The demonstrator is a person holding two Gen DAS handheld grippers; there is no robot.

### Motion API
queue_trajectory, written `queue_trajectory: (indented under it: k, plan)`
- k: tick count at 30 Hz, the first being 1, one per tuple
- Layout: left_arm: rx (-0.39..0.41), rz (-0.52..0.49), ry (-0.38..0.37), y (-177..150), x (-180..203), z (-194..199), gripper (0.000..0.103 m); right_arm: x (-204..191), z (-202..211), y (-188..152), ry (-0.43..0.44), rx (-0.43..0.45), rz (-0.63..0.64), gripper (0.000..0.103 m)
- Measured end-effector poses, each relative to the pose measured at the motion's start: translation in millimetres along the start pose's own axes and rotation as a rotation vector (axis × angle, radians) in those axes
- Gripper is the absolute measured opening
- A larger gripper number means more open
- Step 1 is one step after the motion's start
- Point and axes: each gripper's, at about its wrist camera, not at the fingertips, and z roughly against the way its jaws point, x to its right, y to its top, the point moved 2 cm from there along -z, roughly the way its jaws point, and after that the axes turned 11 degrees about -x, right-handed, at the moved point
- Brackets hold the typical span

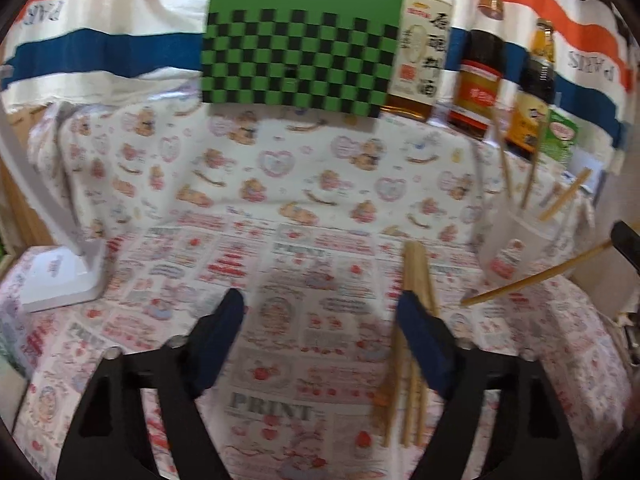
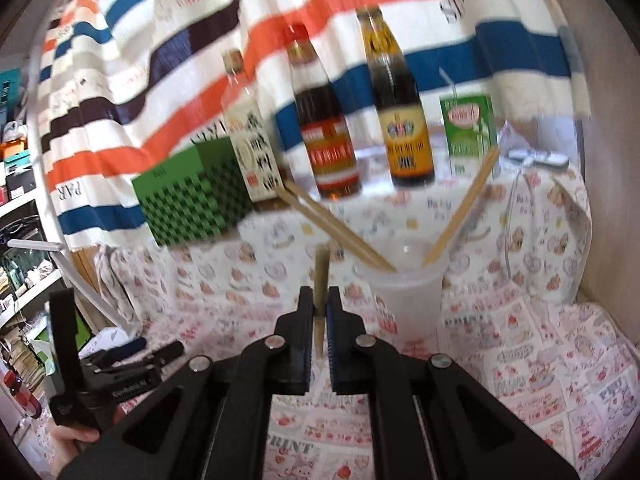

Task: Organize utensils
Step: 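Close the right tool on a chopstick while the left tool closes on one, then lift both chopsticks upright and carry them over the clear plastic cup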

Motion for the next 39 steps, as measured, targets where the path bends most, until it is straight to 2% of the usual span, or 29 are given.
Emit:
queue_trajectory:
  k: [5,8,12,14,17,20,22,23,26,31,35,39]
  plan:
    - [-0.035,-0.035,-0.055,-2.4,11.3,-1.7,0.041,1.9,-0.2,-0.1,-0.015,0.004,0.010,0.006]
    - [-0.064,-0.069,-0.082,-5.2,21.3,-4.6,0.033,0.6,0.1,-0.8,-0.017,0.006,0.018,0.006]
    - [-0.124,-0.152,-0.094,-13.1,41.2,-12.2,0.030,-0.3,-0.1,-1.0,-0.018,0.006,0.024,0.006]
    - [-0.162,-0.146,-0.131,-16.9,44.5,-15.3,0.030,-0.1,0.0,-1.2,-0.018,0.006,0.032,0.006]
    - [-0.188,-0.133,-0.098,-20.0,47.3,-18.9,0.030,0.7,-0.3,-1.4,-0.017,0.009,0.029,0.006]
    - [-0.214,-0.120,-0.126,-21.0,47.4,-20.2,0.029,1.0,-0.8,-1.4,-0.014,0.015,0.031,0.006]
    - [-0.239,-0.114,-0.165,-21.1,48.2,-21.0,0.021,0.4,-1.3,-1.3,-0.013,0.021,0.036,0.006]
    - [-0.250,-0.115,-0.169,-21.9,48.4,-21.0,0.014,0.3,-1.5,-1.2,-0.015,0.025,0.037,0.006]
    - [-0.281,-0.126,-0.156,-24.4,50.7,-24.3,0.006,-0.7,-5.7,0.5,-0.021,0.029,0.043,0.006]
    - [-0.334,-0.102,-0.179,-27.1,48.5,-32.7,0.005,0.3,-12.9,-0.5,-0.025,0.015,0.045,0.006]
    - [-0.367,-0.111,-0.125,-30.0,50.0,-40.3,0.003,4.0,-15.3,0.4,-0.035,0.013,0.040,0.006]
    - [-0.360,-0.105,-0.127,-29.4,47.9,-39.9,0.003,4.0,-21.4,-0.5,-0.035,-0.013,0.046,0.007]
